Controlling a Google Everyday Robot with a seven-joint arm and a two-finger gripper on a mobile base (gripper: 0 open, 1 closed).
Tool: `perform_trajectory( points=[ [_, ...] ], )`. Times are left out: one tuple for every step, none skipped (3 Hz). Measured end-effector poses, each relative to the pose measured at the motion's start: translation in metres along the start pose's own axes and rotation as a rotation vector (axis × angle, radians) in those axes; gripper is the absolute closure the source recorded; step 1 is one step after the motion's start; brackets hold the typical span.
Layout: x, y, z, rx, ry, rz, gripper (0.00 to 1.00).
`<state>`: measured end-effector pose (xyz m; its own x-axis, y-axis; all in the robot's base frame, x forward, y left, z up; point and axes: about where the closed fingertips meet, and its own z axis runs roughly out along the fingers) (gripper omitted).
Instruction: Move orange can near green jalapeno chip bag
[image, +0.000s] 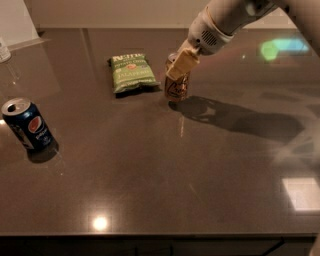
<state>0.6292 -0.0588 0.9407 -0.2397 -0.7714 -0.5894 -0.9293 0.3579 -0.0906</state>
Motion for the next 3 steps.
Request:
perform_trajectory(
  points=[
    [-0.009, -0.023, 0.018, 0.016, -0.008, 0.037, 1.00],
    [-0.006, -0.040, 0.031, 0.038, 0.002, 0.074, 0.82],
    [-0.006, -0.041, 0.034, 0.037, 0.004, 0.076, 0.59]
  ],
)
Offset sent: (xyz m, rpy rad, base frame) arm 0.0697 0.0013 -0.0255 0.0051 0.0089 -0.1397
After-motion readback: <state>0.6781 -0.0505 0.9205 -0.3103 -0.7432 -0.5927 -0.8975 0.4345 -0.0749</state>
